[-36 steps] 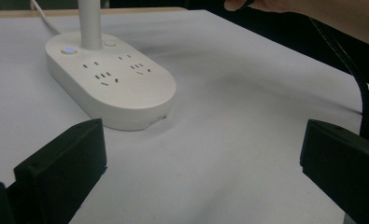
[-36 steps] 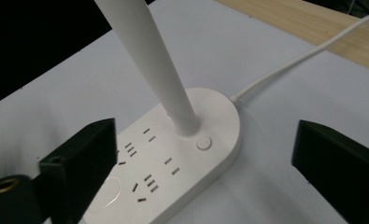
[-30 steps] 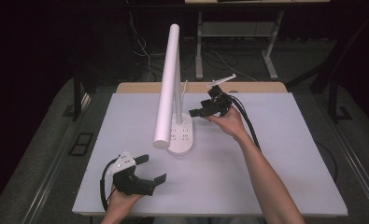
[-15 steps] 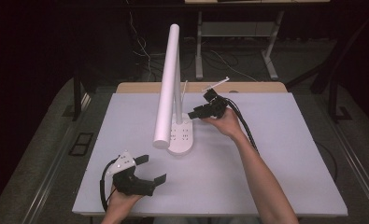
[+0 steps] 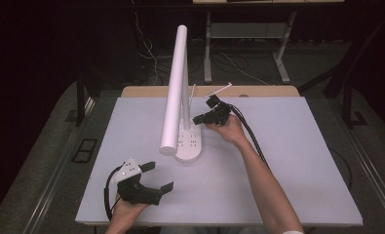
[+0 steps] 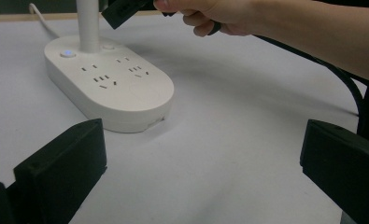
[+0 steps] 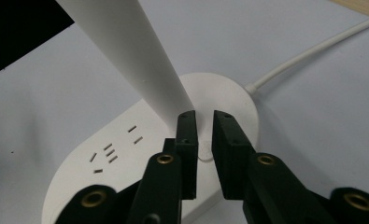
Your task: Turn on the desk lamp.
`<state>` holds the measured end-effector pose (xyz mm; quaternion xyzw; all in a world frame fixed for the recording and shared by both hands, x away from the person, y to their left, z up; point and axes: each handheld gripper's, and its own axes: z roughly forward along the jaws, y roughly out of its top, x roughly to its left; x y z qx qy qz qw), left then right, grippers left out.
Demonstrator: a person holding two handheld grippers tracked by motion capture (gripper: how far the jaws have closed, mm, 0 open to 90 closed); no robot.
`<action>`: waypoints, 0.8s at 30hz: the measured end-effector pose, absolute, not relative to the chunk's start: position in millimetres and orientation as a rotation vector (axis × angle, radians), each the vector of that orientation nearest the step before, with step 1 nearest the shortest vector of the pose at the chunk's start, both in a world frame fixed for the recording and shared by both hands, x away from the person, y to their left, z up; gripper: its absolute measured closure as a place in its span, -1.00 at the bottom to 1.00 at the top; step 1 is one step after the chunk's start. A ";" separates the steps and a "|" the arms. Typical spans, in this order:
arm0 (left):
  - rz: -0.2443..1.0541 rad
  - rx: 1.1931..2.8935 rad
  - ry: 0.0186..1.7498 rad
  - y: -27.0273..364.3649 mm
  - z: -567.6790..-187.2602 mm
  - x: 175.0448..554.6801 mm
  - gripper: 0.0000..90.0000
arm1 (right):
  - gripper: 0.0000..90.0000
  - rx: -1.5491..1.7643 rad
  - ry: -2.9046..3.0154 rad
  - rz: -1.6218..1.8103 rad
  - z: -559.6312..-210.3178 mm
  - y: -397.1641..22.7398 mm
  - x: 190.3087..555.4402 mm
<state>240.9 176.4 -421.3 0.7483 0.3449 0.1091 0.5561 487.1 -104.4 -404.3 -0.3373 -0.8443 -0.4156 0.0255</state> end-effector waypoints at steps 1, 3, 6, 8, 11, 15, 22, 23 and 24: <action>0.259 1.767 0.815 176.3 -421.3 241.0 -1.00 | 0.82 -1.042 -2.614 -1.284 -404.9 -103.1 487.4; 0.262 1.770 0.812 176.3 -421.5 241.3 -1.00 | 0.86 -1.049 -2.622 -1.272 -406.3 -101.1 487.4; 0.261 1.771 0.812 175.8 -421.8 241.9 -1.00 | 0.96 -1.038 -2.627 -1.264 -409.1 -98.1 487.4; 0.261 1.770 0.813 175.7 -421.8 241.8 -1.00 | 0.99 -1.039 -2.626 -1.254 -411.0 -95.9 487.7; 0.262 1.771 0.813 175.9 -421.8 241.7 -1.00 | 0.99 -1.050 -2.630 -1.247 -413.4 -93.8 488.7; 0.263 1.774 0.813 176.0 -421.9 242.0 -1.00 | 0.99 -1.052 -2.637 -1.242 -416.3 -92.2 489.9; 0.265 1.773 0.814 176.5 -421.9 241.9 -1.00 | 1.00 -1.070 -2.627 -1.234 -421.8 -91.5 490.5; 0.265 1.773 0.814 176.5 -421.9 241.9 -1.00 | 1.00 -1.066 -2.630 -1.236 -422.0 -91.1 490.1; 0.266 1.774 0.813 176.6 -421.7 241.8 -1.00 | 1.00 -1.067 -2.641 -1.233 -422.0 -90.6 490.0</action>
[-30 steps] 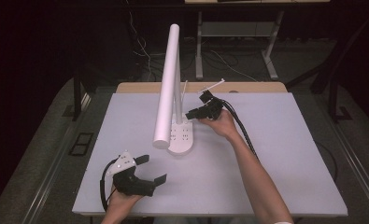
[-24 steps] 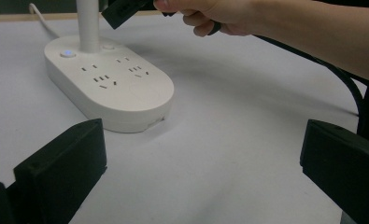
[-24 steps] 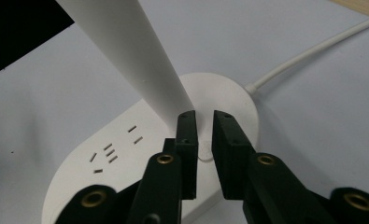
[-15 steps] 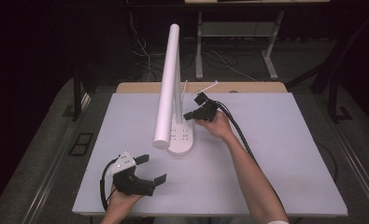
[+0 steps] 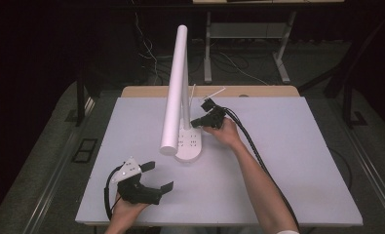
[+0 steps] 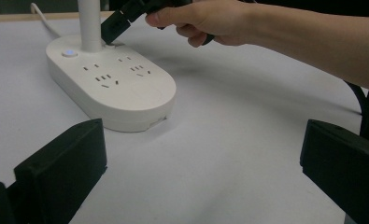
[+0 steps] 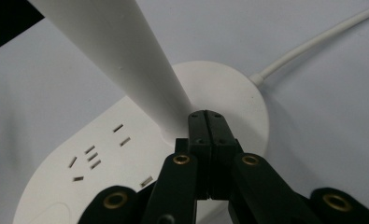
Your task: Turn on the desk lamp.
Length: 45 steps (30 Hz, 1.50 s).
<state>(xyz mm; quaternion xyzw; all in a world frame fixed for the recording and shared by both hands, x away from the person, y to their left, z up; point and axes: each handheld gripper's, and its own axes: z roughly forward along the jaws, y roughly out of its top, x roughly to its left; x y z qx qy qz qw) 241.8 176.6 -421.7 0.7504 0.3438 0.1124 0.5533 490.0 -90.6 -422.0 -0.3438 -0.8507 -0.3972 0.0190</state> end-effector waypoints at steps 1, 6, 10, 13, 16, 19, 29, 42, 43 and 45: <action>0.266 1.772 0.813 176.5 -421.5 241.6 -1.00 | 1.00 -1.065 -2.645 -1.232 -421.5 -89.8 489.4; 0.267 1.773 0.811 176.5 -421.2 240.7 -1.00 | 1.00 -1.072 -2.624 -1.228 -422.4 -92.7 489.6; 0.267 1.772 0.810 176.1 -421.1 240.2 -1.00 | 1.00 -1.081 -2.635 -1.231 -423.3 -90.4 488.1; 0.267 1.772 0.809 176.3 -421.1 240.3 -1.00 | 1.00 -1.081 -2.637 -1.242 -423.9 -90.5 487.2; 0.267 1.769 0.813 176.4 -421.4 240.7 -1.00 | 1.00 -1.089 -2.642 -1.245 -423.6 -90.8 486.5; 0.266 1.773 0.811 176.5 -421.9 241.7 -1.00 | 1.00 -1.084 -2.661 -1.240 -420.2 -88.9 484.5; 0.267 1.776 0.812 174.9 -422.0 241.4 -1.00 | 1.00 -1.086 -2.697 -1.222 -414.2 -96.9 482.5; 0.269 1.778 0.811 175.0 -422.6 242.9 -1.00 | 1.00 -1.047 -2.716 -1.286 -382.4 -124.3 467.5; 0.269 1.778 0.811 175.0 -422.6 242.9 -1.00 | 1.00 -1.046 -2.716 -1.290 -380.3 -127.2 465.8; 0.269 1.778 0.809 174.9 -422.5 243.0 -1.00 | 1.00 -1.049 -2.713 -1.297 -376.5 -132.6 461.7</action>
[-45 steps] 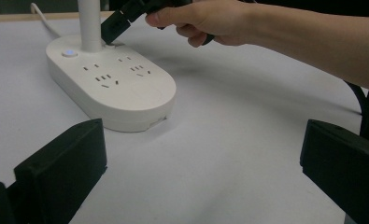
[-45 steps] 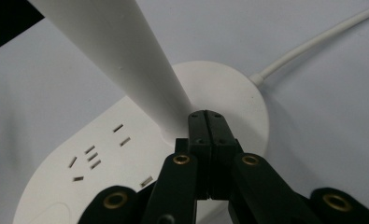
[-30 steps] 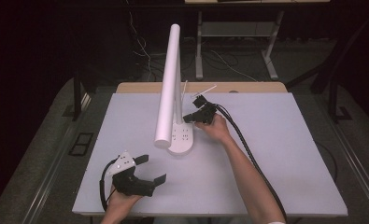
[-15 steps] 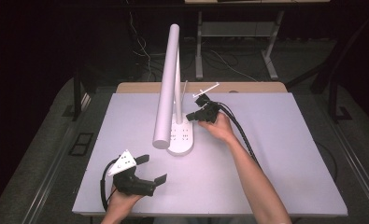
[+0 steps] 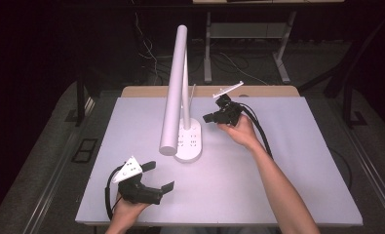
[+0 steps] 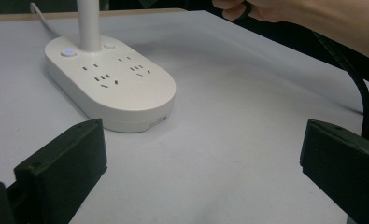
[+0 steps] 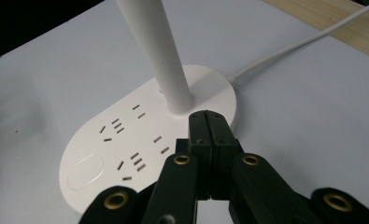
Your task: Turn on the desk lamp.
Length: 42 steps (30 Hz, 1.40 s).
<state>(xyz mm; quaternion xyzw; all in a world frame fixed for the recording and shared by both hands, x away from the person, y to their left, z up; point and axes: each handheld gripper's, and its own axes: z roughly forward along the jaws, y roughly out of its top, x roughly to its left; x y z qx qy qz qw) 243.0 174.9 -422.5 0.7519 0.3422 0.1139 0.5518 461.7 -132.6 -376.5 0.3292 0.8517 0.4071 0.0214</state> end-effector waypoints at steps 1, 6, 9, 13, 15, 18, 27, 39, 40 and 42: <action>0.269 1.778 0.809 174.9 -422.5 243.0 -1.00 | 1.00 1.019 2.638 1.264 -374.8 -135.3 459.6; 0.270 1.778 0.815 174.2 -422.5 242.4 -1.00 | 0.96 1.012 2.619 1.286 -367.7 -150.1 447.4; 0.270 1.778 0.814 174.1 -422.5 242.2 -1.00 | 0.81 1.011 2.607 1.286 -365.5 -155.4 441.9; 0.272 1.778 0.813 174.3 -422.5 242.7 -1.00 | 0.48 1.031 2.563 1.289 -358.4 -168.0 426.1; 0.271 1.777 0.813 174.3 -422.6 242.8 -1.00 | 0.33 1.033 2.551 1.298 -355.9 -172.5 419.3; 0.270 1.778 0.813 174.0 -422.7 243.0 -1.00 | 0.11 1.028 2.531 1.285 -352.7 -177.9 408.4; 0.267 1.778 0.809 172.8 -422.7 242.5 -1.00 | -0.75 1.056 2.500 1.313 -350.2 -200.5 379.1; 0.266 1.784 0.806 171.7 -422.6 242.1 -1.00 | -0.99 1.109 2.438 1.383 -360.1 -233.3 334.9; 0.266 1.784 0.806 171.7 -422.6 242.1 -1.00 | -0.99 1.109 2.438 1.383 -360.1 -233.3 334.9; 0.266 1.783 0.806 171.6 -422.8 242.4 -1.00 | -0.99 1.116 2.418 1.398 -361.4 -241.9 324.9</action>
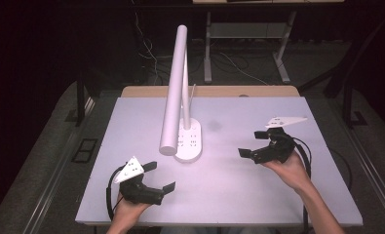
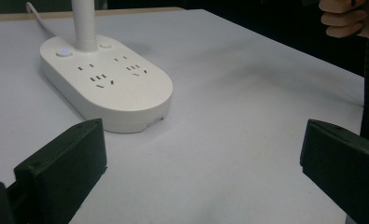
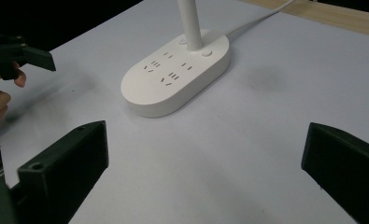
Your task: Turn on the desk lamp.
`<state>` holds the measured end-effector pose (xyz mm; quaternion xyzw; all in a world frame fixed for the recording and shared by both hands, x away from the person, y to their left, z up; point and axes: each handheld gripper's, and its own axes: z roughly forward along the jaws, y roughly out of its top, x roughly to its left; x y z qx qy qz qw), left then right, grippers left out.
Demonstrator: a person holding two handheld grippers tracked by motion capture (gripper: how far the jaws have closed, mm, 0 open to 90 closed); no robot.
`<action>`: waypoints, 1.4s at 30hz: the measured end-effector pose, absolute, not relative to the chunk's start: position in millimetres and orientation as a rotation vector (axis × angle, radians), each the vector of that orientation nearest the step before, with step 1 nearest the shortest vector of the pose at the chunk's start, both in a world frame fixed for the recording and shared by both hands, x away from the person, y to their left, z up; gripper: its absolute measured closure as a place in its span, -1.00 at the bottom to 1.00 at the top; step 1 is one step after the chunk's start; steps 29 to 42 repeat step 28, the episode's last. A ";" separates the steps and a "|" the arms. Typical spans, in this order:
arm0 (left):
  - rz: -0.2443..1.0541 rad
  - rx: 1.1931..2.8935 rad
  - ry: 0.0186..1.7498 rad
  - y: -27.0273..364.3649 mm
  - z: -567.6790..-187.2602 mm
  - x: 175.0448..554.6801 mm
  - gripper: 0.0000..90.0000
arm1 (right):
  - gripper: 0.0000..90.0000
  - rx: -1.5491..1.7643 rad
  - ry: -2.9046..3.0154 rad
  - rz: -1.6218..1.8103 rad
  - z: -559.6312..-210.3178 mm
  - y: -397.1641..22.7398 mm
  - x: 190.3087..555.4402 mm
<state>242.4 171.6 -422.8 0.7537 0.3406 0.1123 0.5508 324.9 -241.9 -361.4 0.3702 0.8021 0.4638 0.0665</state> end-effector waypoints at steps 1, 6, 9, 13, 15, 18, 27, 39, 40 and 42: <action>0.266 1.785 0.805 171.7 -422.8 242.4 -1.00 | -0.99 1.119 2.416 1.403 -361.9 -244.3 322.8; 0.268 1.784 0.807 171.4 -422.7 242.4 -1.00 | -0.99 1.151 2.397 1.422 -367.2 -256.1 311.6; 0.272 1.789 0.803 171.8 -422.6 242.6 -1.00 | -0.99 1.185 2.375 1.431 -375.9 -265.9 299.9; 0.271 1.788 0.807 171.5 -422.6 242.4 -1.00 | -0.99 1.214 2.359 1.433 -382.8 -273.5 291.5; 0.271 1.789 0.805 171.6 -422.7 242.5 -1.00 | -0.99 1.238 2.334 1.441 -390.7 -282.0 283.0; 0.271 1.788 0.808 171.7 -422.7 242.4 -1.00 | -0.99 1.260 2.326 1.438 -396.0 -286.7 276.9; 0.271 1.788 0.814 171.1 -423.3 243.1 -1.00 | -0.99 1.302 2.286 1.449 -410.9 -296.5 252.3; 0.270 1.788 0.815 171.0 -423.3 243.2 -1.00 | -0.99 1.296 2.283 1.450 -411.8 -296.9 251.0; 0.270 1.788 0.815 171.0 -423.3 243.2 -1.00 | -0.99 1.296 2.283 1.450 -411.8 -296.9 251.0; 0.270 1.788 0.815 171.0 -423.3 243.2 -1.00 | -0.99 1.296 2.283 1.450 -411.8 -296.9 251.0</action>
